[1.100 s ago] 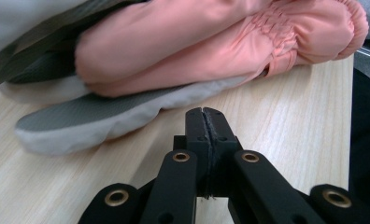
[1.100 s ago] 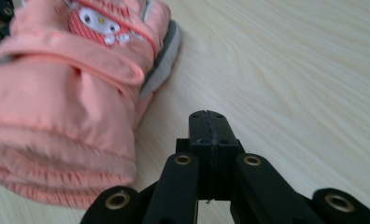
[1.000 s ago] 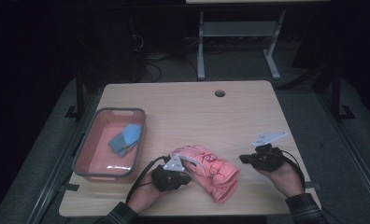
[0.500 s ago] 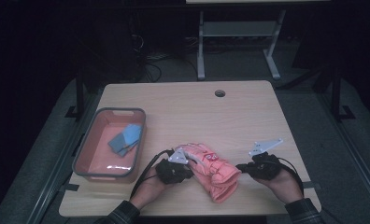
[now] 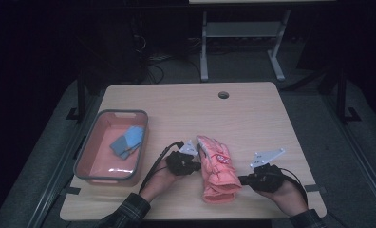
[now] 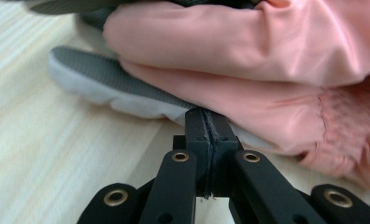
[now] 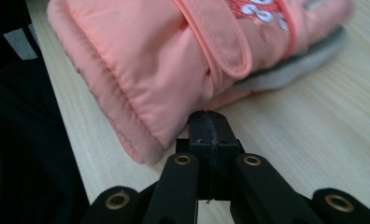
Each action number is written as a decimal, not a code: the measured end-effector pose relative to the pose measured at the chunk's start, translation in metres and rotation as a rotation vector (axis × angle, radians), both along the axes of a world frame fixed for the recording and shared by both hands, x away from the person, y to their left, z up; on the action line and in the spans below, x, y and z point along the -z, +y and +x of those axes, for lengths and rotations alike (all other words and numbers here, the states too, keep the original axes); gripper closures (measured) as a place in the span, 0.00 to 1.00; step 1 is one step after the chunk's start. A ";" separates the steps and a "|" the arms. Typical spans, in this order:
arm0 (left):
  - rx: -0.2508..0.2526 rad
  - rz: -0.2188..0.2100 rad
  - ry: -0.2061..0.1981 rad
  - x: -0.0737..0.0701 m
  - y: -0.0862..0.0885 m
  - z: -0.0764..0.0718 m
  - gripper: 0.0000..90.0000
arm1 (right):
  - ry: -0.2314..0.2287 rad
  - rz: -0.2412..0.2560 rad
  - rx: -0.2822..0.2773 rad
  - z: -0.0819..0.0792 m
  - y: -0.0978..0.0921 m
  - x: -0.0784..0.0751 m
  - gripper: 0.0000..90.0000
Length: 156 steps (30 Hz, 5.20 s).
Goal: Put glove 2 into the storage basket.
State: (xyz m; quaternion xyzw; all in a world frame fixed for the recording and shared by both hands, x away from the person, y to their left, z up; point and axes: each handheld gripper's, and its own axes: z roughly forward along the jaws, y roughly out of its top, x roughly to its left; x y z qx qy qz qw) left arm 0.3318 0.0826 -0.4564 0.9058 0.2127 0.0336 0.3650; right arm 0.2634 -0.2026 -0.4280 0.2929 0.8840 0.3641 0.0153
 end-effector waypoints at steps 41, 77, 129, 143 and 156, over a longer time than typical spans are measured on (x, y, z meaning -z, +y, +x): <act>0.161 -0.129 -0.018 -0.052 0.006 -0.052 0.88 | -0.006 -0.011 -0.033 -0.026 0.011 -0.002 1.00; -0.027 -0.116 0.047 -0.054 0.045 -0.021 0.25 | -0.098 0.062 0.080 0.056 0.028 -0.005 1.00; -0.128 -0.130 0.336 0.006 -0.015 0.031 0.14 | -0.096 -0.091 0.073 0.051 0.053 0.018 1.00; -0.066 -0.138 0.353 0.008 -0.025 0.030 0.29 | -0.070 -0.068 0.056 0.055 0.050 0.022 1.00; -0.008 -0.167 0.397 0.009 -0.018 0.035 0.61 | -0.020 0.001 0.060 0.058 0.040 0.021 0.96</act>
